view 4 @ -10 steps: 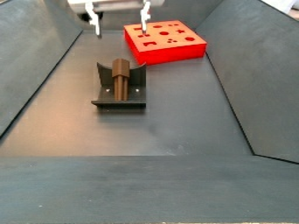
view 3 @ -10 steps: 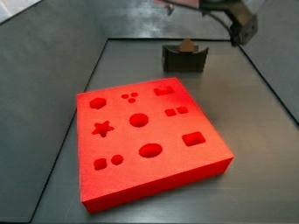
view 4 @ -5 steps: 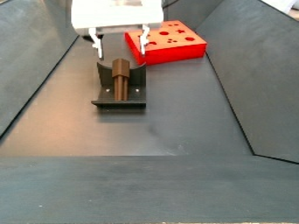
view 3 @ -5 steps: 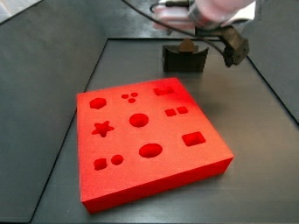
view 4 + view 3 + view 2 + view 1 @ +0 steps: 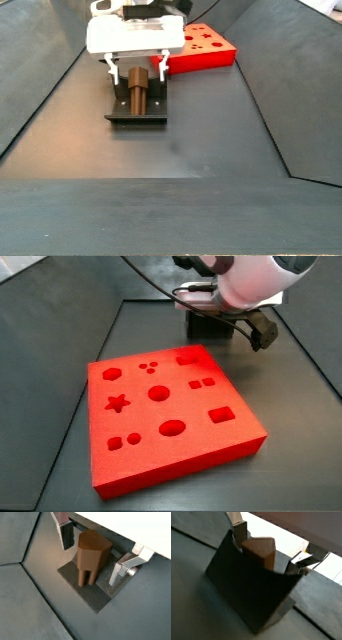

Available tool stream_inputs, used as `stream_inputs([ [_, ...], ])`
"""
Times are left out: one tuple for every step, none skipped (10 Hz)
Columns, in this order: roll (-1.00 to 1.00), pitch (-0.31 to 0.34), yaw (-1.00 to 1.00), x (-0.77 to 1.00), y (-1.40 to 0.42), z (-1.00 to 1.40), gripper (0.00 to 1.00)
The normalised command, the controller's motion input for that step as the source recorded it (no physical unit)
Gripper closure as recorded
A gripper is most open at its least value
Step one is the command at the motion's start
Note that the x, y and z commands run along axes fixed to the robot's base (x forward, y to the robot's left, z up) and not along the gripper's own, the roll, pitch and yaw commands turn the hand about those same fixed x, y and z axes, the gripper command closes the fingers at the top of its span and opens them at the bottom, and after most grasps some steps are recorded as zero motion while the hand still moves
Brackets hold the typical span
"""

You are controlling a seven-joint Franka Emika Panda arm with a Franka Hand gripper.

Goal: Pick up the 3 prong object. Move up. Place the 3 prong object on the fixture. Regrasp the 3 prong object. Move to above the board. Insert the 3 prong object.
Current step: Regrasp the 3 prong object, then move to above the board.

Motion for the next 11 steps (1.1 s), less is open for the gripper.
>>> stream_inputs([
  [0.05,0.028,0.01,0.03,-0.01,-0.20,0.00],
  [0.06,0.022,0.01,0.02,-0.02,-0.18,0.00],
  [0.06,0.022,0.02,0.02,-0.02,-0.18,0.00],
  [0.06,0.022,0.02,0.02,-0.02,-0.18,0.00],
  [0.00,0.000,0.00,0.00,0.00,0.00,1.00],
  [-0.17,0.448,-0.08,-0.26,0.00,1.00,1.00],
  [-0.18,0.444,-0.07,-0.26,-0.01,1.00,1.00],
  [-0.19,0.364,0.06,-0.25,0.00,1.00,1.00],
  [-0.17,0.300,0.15,-0.24,0.00,1.00,1.00],
  [-0.13,0.207,0.22,-0.23,0.00,1.00,1.00],
  [-0.11,0.161,0.23,-0.23,0.00,1.00,1.00],
])
